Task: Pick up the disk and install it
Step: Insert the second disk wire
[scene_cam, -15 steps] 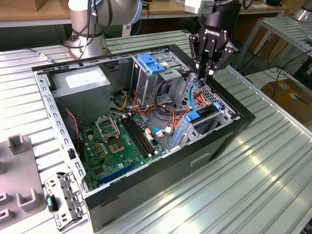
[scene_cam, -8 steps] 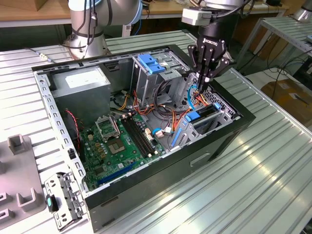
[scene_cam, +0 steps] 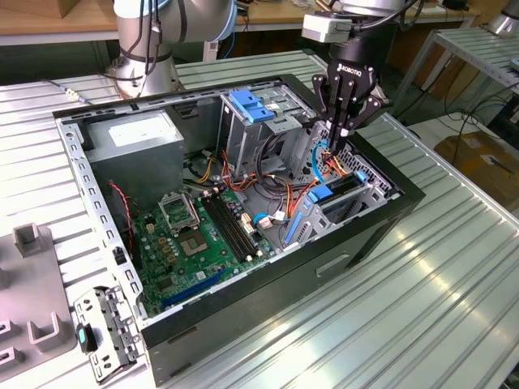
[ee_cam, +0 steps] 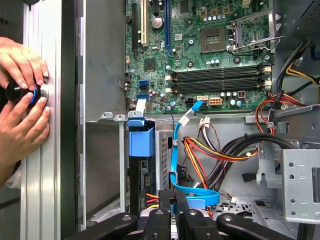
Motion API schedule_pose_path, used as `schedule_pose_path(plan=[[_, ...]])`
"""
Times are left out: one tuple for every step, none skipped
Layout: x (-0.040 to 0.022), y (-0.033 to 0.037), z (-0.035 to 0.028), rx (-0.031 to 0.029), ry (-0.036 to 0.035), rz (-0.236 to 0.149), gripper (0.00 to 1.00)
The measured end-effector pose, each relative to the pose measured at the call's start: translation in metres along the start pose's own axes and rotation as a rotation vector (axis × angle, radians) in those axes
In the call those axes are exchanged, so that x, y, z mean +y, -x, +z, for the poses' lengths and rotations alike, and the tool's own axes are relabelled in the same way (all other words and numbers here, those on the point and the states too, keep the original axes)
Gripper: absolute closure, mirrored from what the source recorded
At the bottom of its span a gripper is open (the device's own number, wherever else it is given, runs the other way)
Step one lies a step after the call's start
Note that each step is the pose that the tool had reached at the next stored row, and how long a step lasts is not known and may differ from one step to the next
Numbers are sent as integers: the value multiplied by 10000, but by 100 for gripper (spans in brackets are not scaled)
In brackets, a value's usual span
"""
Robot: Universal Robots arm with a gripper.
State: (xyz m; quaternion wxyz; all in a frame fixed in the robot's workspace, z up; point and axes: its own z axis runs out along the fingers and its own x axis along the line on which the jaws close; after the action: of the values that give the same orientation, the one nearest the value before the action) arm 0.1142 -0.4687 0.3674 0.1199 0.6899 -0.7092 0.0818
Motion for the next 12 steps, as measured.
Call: schedule_pose_path(plan=[[0, 0, 0, 0, 0, 0, 84], [1, 0, 0, 0, 0, 0, 84], [5, 0, 0, 0, -1, 2, 84], [14, 0, 1, 0, -4, 1, 84], [30, -1, 2, 0, -9, 0, 84], [45, -2, 3, -2, -13, -1, 84], [56, -10, 7, -39, -18, -6, 84], [59, -17, 11, -124, -20, -15, 84], [62, -29, 15, -241, -22, -28, 84], [63, -40, 19, -356, -24, -40, 84], [63, -55, 25, -483, -24, -50, 84], [64, -72, 32, -602, -23, -58, 84]])
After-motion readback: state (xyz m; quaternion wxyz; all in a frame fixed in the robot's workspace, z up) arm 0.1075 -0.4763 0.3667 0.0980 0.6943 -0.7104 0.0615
